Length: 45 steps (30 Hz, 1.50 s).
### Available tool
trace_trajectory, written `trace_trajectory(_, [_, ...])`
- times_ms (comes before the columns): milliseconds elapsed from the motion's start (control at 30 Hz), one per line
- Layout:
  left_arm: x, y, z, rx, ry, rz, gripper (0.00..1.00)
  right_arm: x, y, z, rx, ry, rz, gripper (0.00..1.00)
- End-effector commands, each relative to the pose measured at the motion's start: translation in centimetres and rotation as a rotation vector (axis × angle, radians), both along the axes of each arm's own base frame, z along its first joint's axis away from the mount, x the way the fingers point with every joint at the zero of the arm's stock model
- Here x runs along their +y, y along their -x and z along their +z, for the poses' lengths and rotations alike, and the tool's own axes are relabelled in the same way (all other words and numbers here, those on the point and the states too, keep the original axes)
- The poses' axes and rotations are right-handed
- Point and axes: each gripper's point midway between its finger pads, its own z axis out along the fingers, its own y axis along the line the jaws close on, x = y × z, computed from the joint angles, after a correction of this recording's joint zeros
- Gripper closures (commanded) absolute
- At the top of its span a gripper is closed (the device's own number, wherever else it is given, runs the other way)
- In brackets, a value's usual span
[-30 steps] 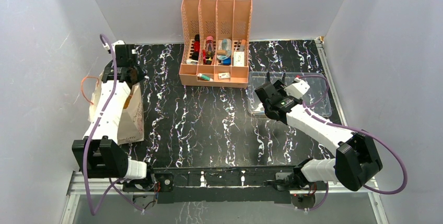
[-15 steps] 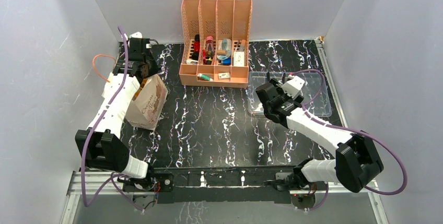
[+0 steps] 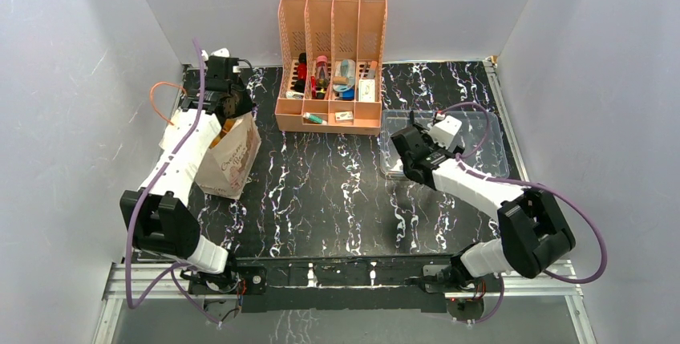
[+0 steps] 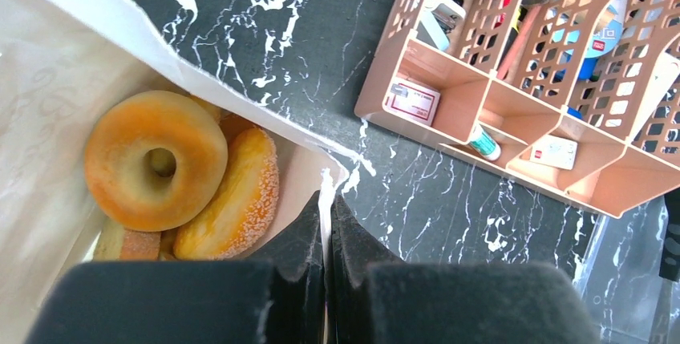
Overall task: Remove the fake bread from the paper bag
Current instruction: Move the paper bag to the center of the board, then pick up the clamp at the center of the board.
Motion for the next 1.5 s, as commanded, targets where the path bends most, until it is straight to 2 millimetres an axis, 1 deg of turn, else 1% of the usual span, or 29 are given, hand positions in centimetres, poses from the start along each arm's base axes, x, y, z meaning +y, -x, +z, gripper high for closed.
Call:
trace_trajectory(0, [-2.0, -1.0, 2.2, -0.069, 0.052, -0.044, 1.00, -1.2, -1.4, 0.9, -0.024, 0.038, -0.008, 0.04])
trace_trajectory(167, [-2.8, -1.2, 1.7, -0.061, 0.064, -0.059, 1.00, -1.7, -2.6, -0.2, 0.011, 0.040, 0.053, 0.04])
trace_trajectory(267, [-3.1, -1.3, 1.3, -0.052, 0.066, -0.062, 1.00, -1.4, -3.6, -0.8, 0.019, 0.032, 0.115, 0.04])
trace_trajectory(500, [-3.4, -1.4, 0.6, -0.028, 0.064, -0.078, 1.00, -1.3, -5.2, -2.6, 0.072, 0.049, 0.170, 0.04])
trace_trajectory(667, [-3.6, -1.1, 1.0, -0.030, 0.068, -0.086, 1.00, -0.9, -6.2, -3.0, 0.076, 0.050, 0.202, 0.04])
trace_trajectory(1000, [-4.1, -0.5, 2.0, -0.044, 0.075, -0.095, 1.00, -1.6, -8.0, -4.0, 0.092, 0.049, 0.207, 0.04])
trace_trajectory(1200, [-4.3, -0.2, 2.6, -0.050, 0.069, -0.098, 0.99, -1.4, -9.1, -4.1, 0.091, 0.025, 0.225, 0.05])
trace_trajectory(1267, [-4.4, -0.2, 2.5, -0.046, 0.069, -0.099, 0.93, -1.3, -9.3, -4.5, 0.105, 0.018, 0.233, 0.07])
trace_trajectory(1400, [-4.3, 0.0, 2.5, -0.045, 0.062, -0.094, 0.67, -1.0, -9.8, -4.8, 0.111, 0.010, 0.248, 0.09])
trace_trajectory(1467, [-4.0, 0.1, 2.9, -0.054, 0.052, -0.086, 0.60, -1.0, -9.8, -4.8, 0.112, 0.006, 0.250, 0.10])
